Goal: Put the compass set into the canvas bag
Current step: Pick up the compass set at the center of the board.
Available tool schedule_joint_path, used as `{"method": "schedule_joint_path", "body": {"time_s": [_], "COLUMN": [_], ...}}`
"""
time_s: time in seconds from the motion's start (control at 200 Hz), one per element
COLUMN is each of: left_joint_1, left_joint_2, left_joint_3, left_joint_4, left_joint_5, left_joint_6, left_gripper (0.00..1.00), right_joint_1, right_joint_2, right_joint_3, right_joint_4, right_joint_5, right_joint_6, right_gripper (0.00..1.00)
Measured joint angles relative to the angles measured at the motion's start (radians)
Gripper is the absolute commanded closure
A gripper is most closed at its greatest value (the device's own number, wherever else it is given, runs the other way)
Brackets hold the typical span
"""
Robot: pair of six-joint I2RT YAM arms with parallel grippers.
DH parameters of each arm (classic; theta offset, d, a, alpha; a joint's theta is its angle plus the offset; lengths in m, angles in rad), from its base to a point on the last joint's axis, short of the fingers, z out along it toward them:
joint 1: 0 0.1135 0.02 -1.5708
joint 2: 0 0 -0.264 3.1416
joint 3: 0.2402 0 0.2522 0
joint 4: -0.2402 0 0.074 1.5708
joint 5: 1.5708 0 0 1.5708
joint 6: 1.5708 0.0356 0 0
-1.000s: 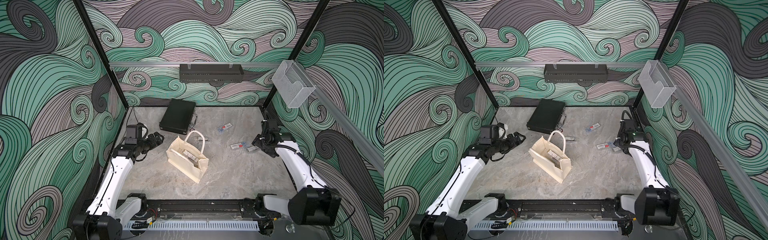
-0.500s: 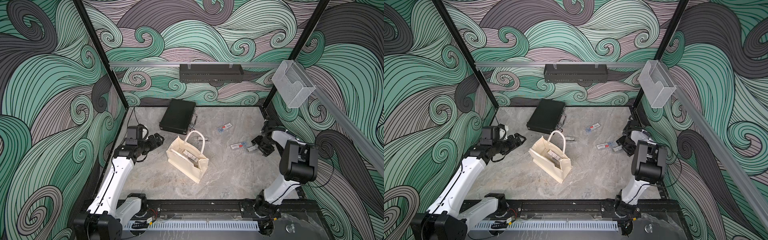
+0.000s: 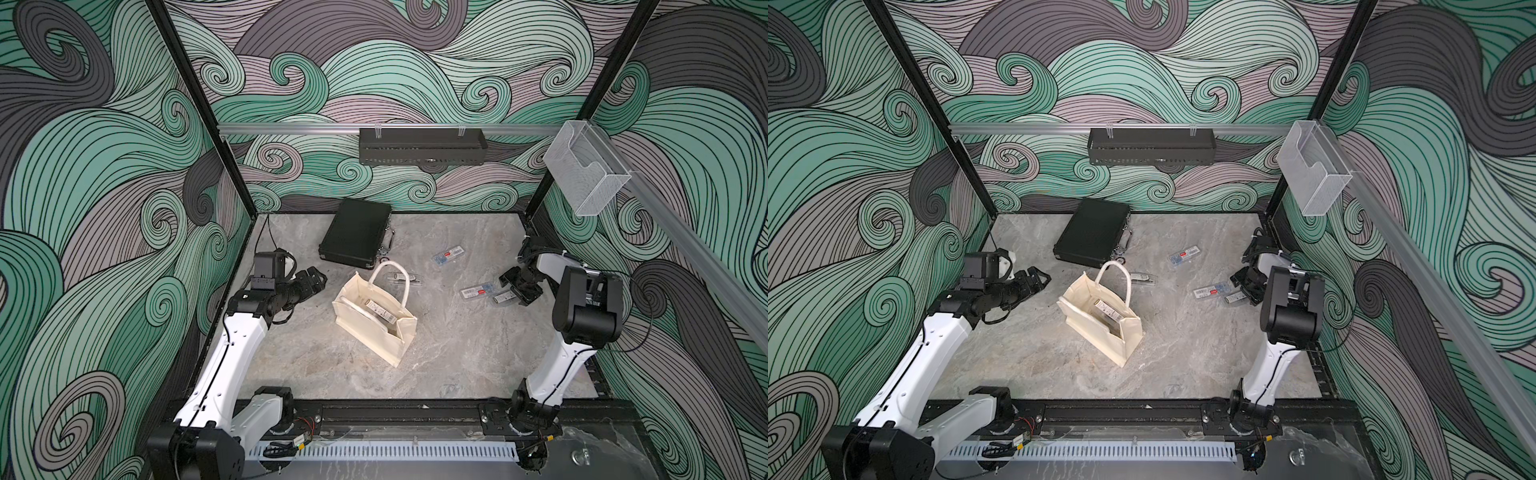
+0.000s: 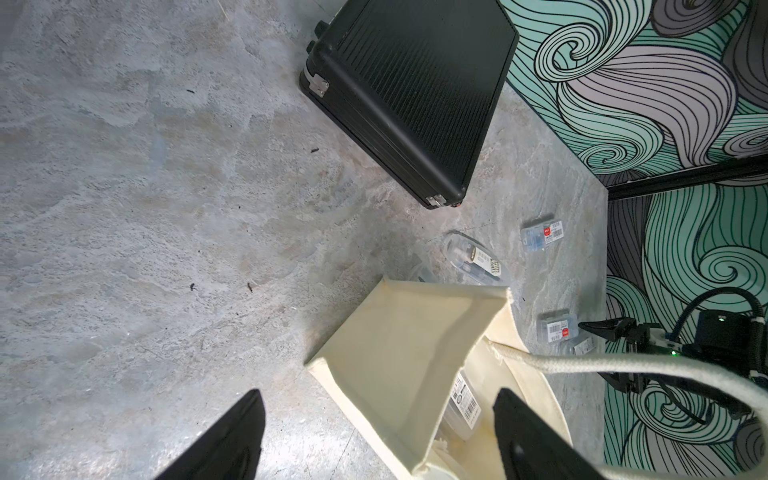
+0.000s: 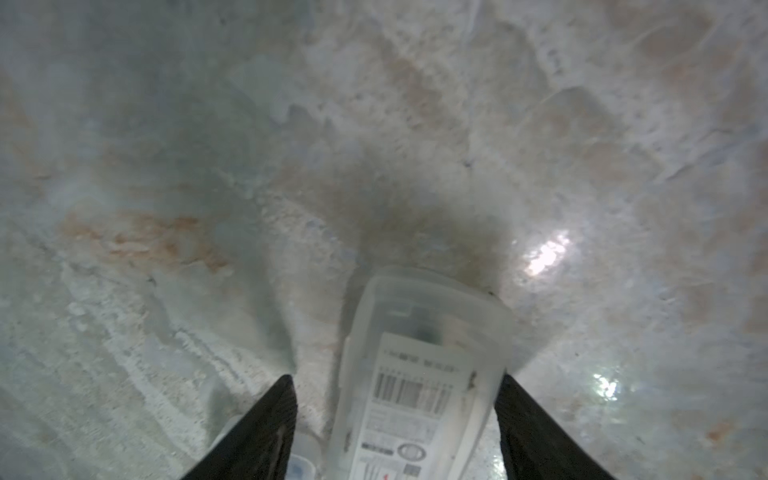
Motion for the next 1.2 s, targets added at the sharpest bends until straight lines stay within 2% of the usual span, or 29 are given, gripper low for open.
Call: {"method": "schedule_joint_path", "body": {"time_s": [0.23, 0.445, 0.7, 0.901, 1.051, 1.201], "left_joint_1": [0.001, 0.003, 0.003, 0.003, 0.004, 0.004], "left_joint_2": [-0.005, -0.024, -0.027, -0.040, -0.042, -0.041], "left_joint_3": [0.000, 0.000, 0.000, 0.000, 0.000, 0.000], "left_joint_4": [-0.007, -0.006, -0.006, -0.006, -0.006, -0.006], "left_joint_5": [-0.009, -0.010, -0.009, -0.009, -0.009, -0.009], "left_joint_6": [0.000, -0.001, -0.001, 0.000, 0.000, 0.000], "left_gripper": [0.13, 0.13, 0.13, 0.13, 0.13, 0.13], "right_joint_1": [0.005, 0.006, 0.005, 0.006, 0.007, 0.017], "right_joint_2": [-0.005, -0.056, -0.091, -0.113, -0.157, -0.272], "right_joint_3": [-0.012, -0.087, -0.135, -0.158, -0.178, -0.184], "right_joint_4": [0.003, 0.057, 0.076, 0.077, 0.057, 0.033], "right_joint_5": [0.008, 0.011, 0.011, -0.008, -0.028, -0.043], "right_joint_6": [-0.002, -0.001, -0.002, -0.011, -0.030, -0.060], "right_gripper": [0.34, 0.40, 0.54, 0.60, 0.61, 0.60]}}
